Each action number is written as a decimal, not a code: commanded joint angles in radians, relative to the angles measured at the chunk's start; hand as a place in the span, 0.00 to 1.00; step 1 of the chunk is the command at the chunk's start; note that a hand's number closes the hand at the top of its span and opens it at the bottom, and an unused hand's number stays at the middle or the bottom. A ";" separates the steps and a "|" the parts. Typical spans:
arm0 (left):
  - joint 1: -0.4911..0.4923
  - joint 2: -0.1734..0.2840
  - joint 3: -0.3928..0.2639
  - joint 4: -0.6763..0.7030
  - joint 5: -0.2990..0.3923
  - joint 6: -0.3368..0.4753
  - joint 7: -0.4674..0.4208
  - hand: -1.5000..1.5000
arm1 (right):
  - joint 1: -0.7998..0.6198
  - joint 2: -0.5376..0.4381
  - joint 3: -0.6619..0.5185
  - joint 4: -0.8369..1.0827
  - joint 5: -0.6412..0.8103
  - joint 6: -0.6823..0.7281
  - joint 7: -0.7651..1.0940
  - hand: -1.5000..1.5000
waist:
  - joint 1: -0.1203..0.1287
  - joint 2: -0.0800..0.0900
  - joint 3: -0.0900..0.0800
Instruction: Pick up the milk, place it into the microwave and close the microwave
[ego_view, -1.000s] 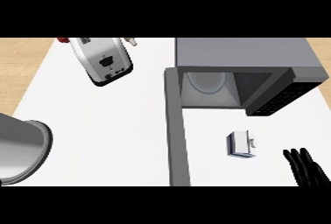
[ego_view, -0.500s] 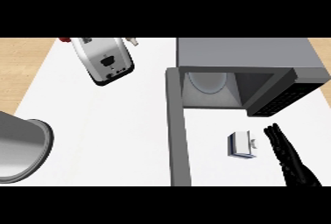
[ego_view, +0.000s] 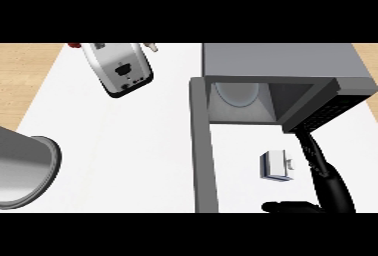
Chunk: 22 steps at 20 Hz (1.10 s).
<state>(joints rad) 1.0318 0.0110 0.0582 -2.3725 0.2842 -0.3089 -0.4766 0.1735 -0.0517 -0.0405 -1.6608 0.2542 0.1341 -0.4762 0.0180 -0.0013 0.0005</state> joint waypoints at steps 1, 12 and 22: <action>-0.013 -0.010 0.005 0.022 0.015 -0.008 -0.030 0.00 | -0.016 -0.026 -0.057 0.132 0.012 -0.030 -0.088 0.00 | -0.006 0.000 0.000; 0.143 -0.011 0.026 0.024 0.031 -0.119 -0.152 0.00 | -0.158 -0.069 -0.075 0.483 0.029 -0.006 -0.276 0.00 | 0.007 -0.001 0.000; 0.114 -0.011 0.034 0.032 0.018 -0.115 -0.141 0.00 | -0.250 -0.048 -0.064 0.718 0.104 -0.105 -0.343 1.00 | 0.001 0.000 0.000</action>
<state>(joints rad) 1.1000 0.0004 0.1232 -2.3344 0.3325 -0.4108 -0.5748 -0.0617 -0.1128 -0.1100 -1.0116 0.3318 0.0717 -0.8010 0.0171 -0.0027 -0.0018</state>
